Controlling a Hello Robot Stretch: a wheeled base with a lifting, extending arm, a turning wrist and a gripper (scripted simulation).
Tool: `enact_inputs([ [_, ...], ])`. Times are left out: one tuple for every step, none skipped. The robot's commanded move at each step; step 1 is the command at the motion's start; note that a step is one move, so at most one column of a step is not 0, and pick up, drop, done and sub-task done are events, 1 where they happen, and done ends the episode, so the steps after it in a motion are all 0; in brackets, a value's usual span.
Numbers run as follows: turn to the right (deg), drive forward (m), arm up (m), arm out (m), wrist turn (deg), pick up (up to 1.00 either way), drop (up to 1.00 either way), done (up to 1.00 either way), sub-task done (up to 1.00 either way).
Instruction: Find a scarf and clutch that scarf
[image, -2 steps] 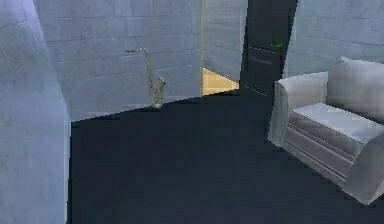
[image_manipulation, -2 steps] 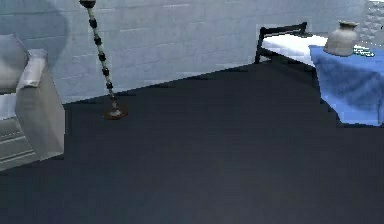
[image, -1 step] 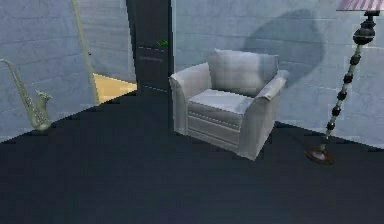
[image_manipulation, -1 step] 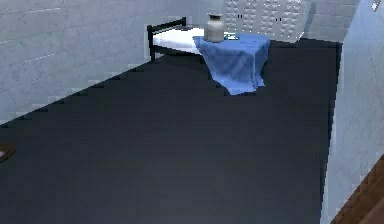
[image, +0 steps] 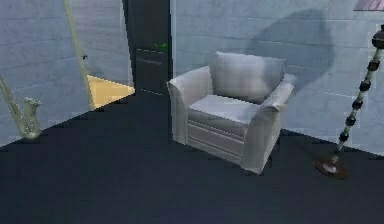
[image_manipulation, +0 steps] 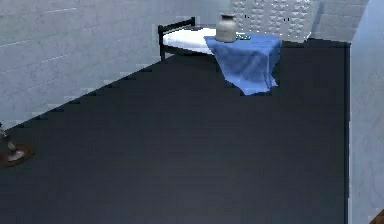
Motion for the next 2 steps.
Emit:
enact_inputs([
  [-18.0, 0.00, 0.00, 0.00, 0.0, 0.00, 0.00, 0.00, 0.00],
  [0.0, 1.00, 0.00, 0.00, 0.0, 0.00, 0.00, 0.00, 0.00],
])
